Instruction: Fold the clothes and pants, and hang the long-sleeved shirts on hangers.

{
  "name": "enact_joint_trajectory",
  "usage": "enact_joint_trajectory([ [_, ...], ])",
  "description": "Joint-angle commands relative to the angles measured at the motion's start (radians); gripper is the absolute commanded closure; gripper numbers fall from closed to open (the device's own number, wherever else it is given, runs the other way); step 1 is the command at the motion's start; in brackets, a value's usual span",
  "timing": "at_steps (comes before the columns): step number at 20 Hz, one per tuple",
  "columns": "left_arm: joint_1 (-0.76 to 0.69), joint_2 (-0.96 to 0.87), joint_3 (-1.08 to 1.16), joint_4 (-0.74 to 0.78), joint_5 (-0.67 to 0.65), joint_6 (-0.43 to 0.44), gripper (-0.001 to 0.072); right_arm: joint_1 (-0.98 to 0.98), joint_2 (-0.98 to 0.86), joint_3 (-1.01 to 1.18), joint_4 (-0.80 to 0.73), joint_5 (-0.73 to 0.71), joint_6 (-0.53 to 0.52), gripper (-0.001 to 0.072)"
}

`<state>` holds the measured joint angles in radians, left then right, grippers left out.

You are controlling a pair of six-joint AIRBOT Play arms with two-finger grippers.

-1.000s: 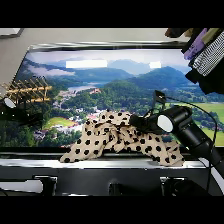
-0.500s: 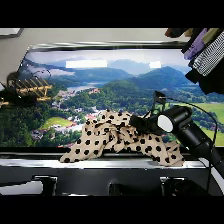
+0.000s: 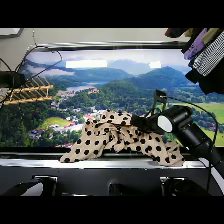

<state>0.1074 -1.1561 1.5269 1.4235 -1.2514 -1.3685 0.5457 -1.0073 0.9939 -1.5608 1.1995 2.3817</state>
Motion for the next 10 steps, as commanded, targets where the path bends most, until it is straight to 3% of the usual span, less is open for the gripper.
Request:
enact_joint_trajectory([
  [1, -0.109, 0.152, -0.077, -0.01, -0.024, -0.002, 0.0694, 0.0, 0.001, 0.0, -0.071, -0.005, 0.028, 0.069],
  [7, -0.37, 0.518, -0.501, -0.038, -0.015, -0.002, 0.0693, -0.016, -0.004, 0.0, -0.206, -0.075, 0.26, 0.0691],
  [10, -0.489, 0.647, -0.602, -0.074, -0.013, -0.011, 0.0691, -0.113, -0.019, 0.0, -0.084, -0.11, 0.222, 0.069],
])
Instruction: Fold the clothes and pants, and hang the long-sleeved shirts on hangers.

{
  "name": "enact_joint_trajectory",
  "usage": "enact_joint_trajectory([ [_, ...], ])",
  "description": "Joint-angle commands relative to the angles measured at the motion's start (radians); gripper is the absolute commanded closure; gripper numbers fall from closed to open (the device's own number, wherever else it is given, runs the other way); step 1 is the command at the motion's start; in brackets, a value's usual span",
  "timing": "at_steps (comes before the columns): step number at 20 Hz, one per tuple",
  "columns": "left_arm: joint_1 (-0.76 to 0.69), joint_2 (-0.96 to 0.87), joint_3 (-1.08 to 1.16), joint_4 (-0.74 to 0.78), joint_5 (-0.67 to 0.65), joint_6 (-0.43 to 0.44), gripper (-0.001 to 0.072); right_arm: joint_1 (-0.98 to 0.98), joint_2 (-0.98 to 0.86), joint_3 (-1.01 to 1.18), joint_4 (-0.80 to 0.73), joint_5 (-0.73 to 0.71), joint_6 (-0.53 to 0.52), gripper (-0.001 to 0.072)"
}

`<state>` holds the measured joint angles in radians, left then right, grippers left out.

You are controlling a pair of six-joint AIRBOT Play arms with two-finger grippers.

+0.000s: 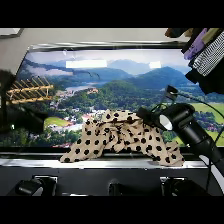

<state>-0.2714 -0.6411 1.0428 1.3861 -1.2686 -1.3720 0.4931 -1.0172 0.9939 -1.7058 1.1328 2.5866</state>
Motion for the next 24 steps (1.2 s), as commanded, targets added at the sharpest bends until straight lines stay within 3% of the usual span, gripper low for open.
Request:
enact_joint_trajectory([
  [1, -0.14, 0.159, -0.134, -0.06, 0.004, -0.007, 0.0691, -0.097, -0.012, 0.0, 0.108, -0.051, -0.014, 0.069],
  [4, -0.222, 0.215, -0.151, -0.089, 0.003, -0.007, 0.0692, -0.162, -0.027, 0.0, 0.198, -0.049, -0.085, 0.069],
  [9, -0.311, 0.24, -0.158, -0.152, -0.032, -0.008, 0.0692, -0.204, -0.084, 0.0, 0.194, -0.057, -0.114, 0.069],
  [12, -0.324, 0.24, -0.176, -0.232, -0.038, -0.008, 0.0692, -0.204, -0.087, 0.0, 0.179, -0.092, -0.108, 0.069],
  [20, -0.323, 0.202, -0.237, -0.237, -0.014, 0.006, 0.0693, -0.203, -0.086, 0.004, 0.193, -0.084, -0.109, 0.069],
  [24, -0.323, 0.114, -0.236, -0.232, 0.047, 0.076, 0.0693, -0.203, -0.083, 0.004, 0.254, -0.076, -0.175, 0.069],
])
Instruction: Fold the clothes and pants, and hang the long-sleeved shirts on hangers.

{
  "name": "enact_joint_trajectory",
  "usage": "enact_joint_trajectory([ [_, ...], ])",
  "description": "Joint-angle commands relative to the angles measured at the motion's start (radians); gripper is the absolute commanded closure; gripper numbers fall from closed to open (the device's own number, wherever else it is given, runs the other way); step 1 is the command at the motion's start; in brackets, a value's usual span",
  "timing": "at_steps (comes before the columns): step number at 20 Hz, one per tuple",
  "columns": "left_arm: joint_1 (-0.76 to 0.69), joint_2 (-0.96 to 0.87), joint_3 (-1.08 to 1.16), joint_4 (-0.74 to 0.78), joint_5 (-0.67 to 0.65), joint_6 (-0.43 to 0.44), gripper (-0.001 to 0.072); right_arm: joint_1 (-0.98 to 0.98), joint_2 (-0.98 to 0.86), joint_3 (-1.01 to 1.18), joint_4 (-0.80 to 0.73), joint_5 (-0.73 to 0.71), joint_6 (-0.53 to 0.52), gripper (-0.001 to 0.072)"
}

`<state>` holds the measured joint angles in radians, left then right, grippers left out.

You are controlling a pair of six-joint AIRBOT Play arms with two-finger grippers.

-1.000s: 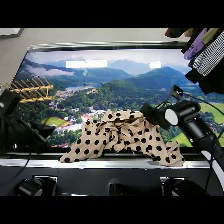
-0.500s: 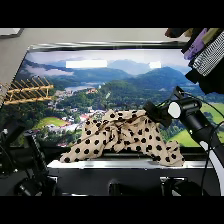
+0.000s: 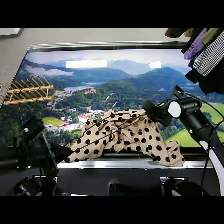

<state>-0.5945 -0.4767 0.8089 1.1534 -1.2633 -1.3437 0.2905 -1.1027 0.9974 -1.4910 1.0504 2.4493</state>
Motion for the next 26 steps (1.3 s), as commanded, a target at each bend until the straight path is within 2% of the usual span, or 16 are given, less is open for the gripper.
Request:
enact_joint_trajectory([
  [1, 0.0, -0.076, -0.002, 0.002, 0.062, 0.047, 0.0694, 0.0, 0.008, 0.001, 0.039, 0.01, -0.038, 0.069],
  [5, 0.0, -0.121, -0.002, 0.026, 0.114, 0.062, 0.0695, 0.0, 0.037, 0.001, 0.01, 0.032, -0.037, 0.069],
  [9, 0.001, -0.098, 0.013, 0.076, 0.108, 0.062, 0.0695, 0.0, 0.045, 0.001, -0.067, 0.091, -0.037, 0.069],
  [12, 0.0, -0.099, 0.016, 0.08, 0.103, 0.073, 0.0693, 0.0, 0.045, 0.001, -0.056, 0.083, -0.037, 0.069],
  [15, -0.001, -0.142, 0.014, 0.016, 0.105, 0.174, 0.0693, 0.0, 0.047, 0.001, -0.026, 0.056, -0.055, 0.069],
  [21, -0.001, -0.188, 0.015, -0.035, 0.106, 0.205, 0.0693, 0.0, 0.051, 0.051, -0.055, 0.042, -0.058, 0.069],
  [22, -0.001, -0.192, 0.015, -0.036, 0.11, 0.237, 0.0693, 0.0, 0.051, 0.064, -0.043, 0.043, -0.08, 0.069],
  [26, -0.001, -0.229, 0.015, -0.066, 0.217, 0.269, 0.0694, 0.0, 0.087, 0.129, 0.014, 0.113, -0.151, 0.069],
])
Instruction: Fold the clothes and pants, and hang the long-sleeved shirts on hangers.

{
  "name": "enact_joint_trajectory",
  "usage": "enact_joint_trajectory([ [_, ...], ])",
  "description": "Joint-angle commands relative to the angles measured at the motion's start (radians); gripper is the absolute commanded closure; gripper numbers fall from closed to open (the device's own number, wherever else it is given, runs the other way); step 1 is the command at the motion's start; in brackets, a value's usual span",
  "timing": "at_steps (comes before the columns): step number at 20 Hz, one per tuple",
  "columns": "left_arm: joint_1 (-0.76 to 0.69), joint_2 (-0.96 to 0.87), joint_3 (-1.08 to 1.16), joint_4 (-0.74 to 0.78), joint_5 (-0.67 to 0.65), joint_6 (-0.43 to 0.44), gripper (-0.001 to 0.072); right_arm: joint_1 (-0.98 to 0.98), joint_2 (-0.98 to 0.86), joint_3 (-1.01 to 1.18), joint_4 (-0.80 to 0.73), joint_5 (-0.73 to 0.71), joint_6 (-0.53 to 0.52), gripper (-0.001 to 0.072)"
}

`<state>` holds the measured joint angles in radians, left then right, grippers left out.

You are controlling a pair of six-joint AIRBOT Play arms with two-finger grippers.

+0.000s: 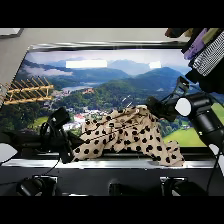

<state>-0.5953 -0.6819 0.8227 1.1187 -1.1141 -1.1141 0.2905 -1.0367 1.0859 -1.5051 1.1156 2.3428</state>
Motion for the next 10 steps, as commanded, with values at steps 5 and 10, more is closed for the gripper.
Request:
enact_joint_trajectory([
  [5, 0.0, -0.109, 0.002, -0.227, 0.095, 0.204, 0.0694, 0.0, 0.137, 0.075, 0.031, 0.156, -0.058, 0.069],
  [10, 0.002, -0.159, 0.003, -0.256, 0.093, 0.263, 0.0694, 0.0, 0.236, 0.109, -0.08, 0.33, -0.071, 0.069],
])
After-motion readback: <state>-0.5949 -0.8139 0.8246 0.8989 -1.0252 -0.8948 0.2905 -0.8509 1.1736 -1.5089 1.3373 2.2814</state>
